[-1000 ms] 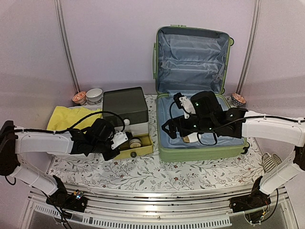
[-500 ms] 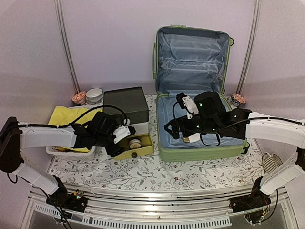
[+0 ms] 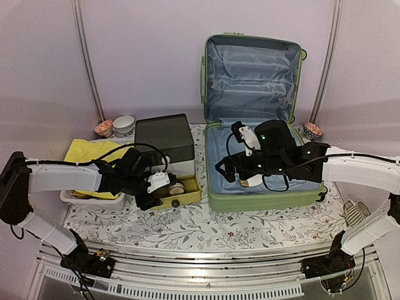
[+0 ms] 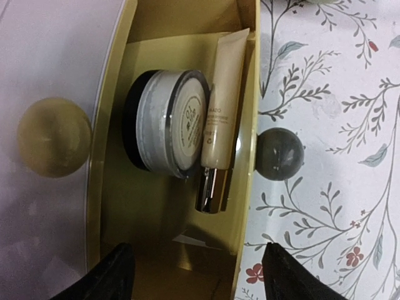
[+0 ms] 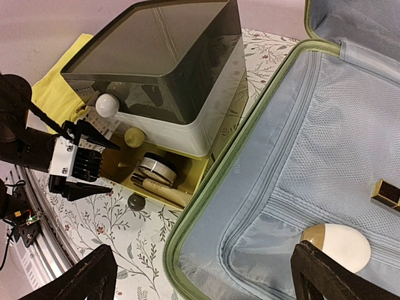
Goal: Open, take out, and arrange the luggage
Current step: Adjust the makeup in the drawer.
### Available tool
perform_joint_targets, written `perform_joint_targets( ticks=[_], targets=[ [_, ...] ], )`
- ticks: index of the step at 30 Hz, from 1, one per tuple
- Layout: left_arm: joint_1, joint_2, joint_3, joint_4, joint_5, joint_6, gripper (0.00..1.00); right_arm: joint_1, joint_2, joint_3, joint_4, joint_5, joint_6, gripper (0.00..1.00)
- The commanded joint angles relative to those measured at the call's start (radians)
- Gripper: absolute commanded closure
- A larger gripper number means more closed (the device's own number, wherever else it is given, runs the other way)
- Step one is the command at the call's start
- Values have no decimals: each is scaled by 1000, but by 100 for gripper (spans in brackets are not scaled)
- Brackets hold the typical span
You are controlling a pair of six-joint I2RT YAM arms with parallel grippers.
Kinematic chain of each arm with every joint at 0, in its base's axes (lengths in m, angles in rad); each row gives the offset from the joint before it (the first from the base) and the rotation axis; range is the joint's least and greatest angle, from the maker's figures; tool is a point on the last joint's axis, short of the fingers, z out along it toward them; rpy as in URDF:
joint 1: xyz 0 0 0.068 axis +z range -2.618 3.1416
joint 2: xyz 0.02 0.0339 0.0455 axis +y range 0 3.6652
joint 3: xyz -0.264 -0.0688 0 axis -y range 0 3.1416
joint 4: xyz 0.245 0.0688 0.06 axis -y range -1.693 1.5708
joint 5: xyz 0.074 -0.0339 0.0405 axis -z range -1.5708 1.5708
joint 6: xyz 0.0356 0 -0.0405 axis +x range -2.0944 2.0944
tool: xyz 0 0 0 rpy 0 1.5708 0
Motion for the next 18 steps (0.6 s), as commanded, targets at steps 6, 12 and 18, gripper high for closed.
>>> perform_joint_targets(
  ticks=[6, 12, 18],
  targets=[
    [4, -138, 18, -53, 25, -41, 63, -6, -25, -16, 6, 2, -3, 1],
    [3, -135, 16, 6, -54, -14, 100, -6, -14, -13, 15, -10, -3, 1],
    [-3, -20, 56, 61, -28, -18, 100, -6, -16, -15, 19, -13, 2, 1]
  ],
)
